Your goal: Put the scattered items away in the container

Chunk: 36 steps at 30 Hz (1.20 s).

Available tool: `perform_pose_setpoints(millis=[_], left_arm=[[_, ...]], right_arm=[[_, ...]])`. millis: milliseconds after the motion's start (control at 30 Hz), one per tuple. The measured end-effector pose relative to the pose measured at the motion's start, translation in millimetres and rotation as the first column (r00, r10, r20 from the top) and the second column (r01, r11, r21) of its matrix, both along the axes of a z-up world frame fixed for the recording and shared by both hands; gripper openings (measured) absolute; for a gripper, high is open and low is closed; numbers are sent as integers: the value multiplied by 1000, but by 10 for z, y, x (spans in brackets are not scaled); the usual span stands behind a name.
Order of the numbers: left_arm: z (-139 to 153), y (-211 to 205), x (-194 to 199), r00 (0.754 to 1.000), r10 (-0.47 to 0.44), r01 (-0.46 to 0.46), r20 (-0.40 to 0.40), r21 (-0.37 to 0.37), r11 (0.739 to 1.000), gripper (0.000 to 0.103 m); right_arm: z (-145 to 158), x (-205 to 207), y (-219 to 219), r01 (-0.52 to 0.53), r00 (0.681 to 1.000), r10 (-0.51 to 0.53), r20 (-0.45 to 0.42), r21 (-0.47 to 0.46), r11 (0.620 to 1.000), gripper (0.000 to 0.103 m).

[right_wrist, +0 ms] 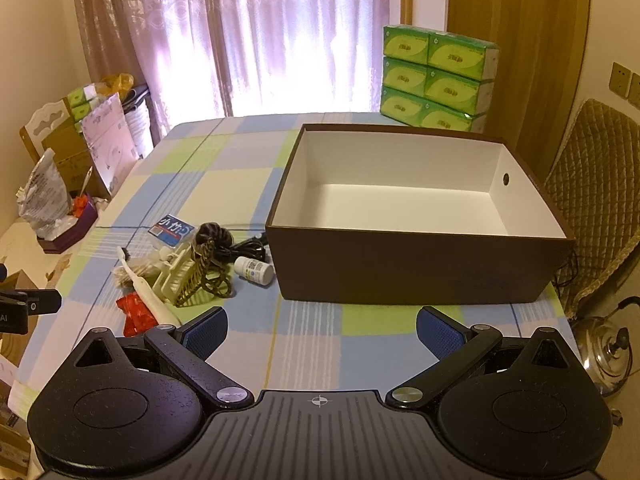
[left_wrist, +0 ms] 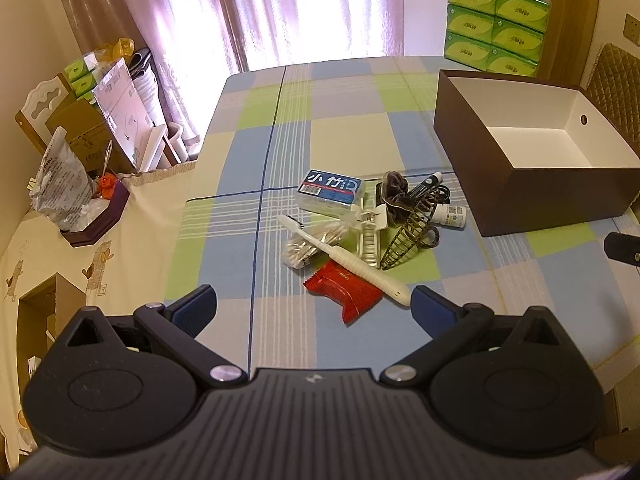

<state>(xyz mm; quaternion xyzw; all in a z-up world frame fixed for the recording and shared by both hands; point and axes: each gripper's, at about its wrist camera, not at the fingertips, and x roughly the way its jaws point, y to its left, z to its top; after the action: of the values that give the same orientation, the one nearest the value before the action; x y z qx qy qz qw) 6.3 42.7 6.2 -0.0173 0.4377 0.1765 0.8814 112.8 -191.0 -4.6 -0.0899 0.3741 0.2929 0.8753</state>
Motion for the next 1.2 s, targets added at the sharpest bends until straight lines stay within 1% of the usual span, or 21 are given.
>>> perform_pose_setpoints(millis=[400,533,667,767,867,1033,1133,1200], left_arm=[[-79,124,85,1000,7,-7,-5,-8,1000,102],[-136,195,73,1000,-6,6,0,-22,1000,102],[-259,297,48,1000,-11,11,-11,-33,999,102],[-374,359,35,999,-44,43,-13,-45,998,102],[-519,386,57,996,-83,81,-21,-54,995,102],[-792,386,143,984,-174,172,-33,-76,982,94],[-904,387,203,976,-215,212,-36,-81,974,92],[-943,380,241,970,-244,241,-22,-77,967,92]], right_arm=[[-60,117,137,-9,1000,9,-14,-3,1000,103],[-104,142,169,-28,999,29,-25,21,999,103],[-178,162,225,-63,996,66,-55,54,997,103],[-288,171,316,-105,990,110,-91,64,992,103],[-417,184,401,-123,984,131,-120,75,990,103],[-661,254,498,-141,974,154,-167,86,986,103],[-751,286,541,-160,970,173,-170,89,983,103],[-790,304,569,-180,968,194,-162,94,979,103]])
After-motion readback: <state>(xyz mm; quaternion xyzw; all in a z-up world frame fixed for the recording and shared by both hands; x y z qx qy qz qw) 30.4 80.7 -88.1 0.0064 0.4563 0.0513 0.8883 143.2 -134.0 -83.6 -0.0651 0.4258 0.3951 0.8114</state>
